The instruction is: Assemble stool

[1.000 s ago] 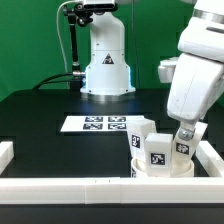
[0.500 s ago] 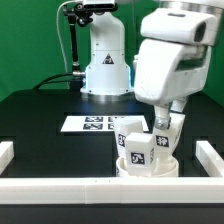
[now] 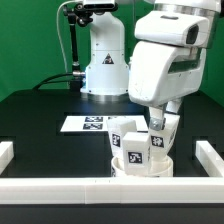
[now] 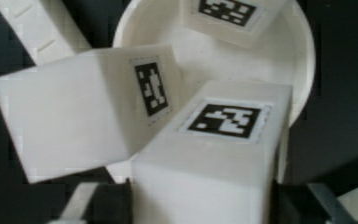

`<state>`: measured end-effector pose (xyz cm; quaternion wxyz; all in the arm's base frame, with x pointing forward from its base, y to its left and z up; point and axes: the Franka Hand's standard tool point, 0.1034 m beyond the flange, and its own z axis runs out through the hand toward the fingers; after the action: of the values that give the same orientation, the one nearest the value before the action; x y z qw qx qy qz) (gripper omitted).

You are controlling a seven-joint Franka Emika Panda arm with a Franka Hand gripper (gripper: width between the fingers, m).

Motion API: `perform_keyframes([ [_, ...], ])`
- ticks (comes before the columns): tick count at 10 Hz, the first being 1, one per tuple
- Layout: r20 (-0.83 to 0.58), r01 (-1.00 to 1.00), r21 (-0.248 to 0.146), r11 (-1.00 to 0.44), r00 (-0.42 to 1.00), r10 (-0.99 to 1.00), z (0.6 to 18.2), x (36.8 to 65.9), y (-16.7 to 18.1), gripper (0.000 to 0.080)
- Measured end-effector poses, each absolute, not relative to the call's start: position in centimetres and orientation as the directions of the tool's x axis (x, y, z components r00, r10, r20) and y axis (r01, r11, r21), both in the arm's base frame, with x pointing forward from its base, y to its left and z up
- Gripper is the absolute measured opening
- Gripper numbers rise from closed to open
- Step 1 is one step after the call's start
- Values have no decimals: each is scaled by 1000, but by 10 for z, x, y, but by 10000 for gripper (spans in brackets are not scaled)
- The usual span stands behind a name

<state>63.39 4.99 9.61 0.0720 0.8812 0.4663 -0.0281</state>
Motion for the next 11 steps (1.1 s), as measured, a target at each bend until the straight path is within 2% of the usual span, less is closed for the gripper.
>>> perform_keyframes([
  [2, -103, 753, 115, -648, 658, 746, 91, 627, 62, 367],
  [8, -40, 657, 150, -739, 751, 659, 92, 635, 65, 367],
  [11, -5, 472, 156, -868, 879, 477, 92, 635, 64, 367],
])
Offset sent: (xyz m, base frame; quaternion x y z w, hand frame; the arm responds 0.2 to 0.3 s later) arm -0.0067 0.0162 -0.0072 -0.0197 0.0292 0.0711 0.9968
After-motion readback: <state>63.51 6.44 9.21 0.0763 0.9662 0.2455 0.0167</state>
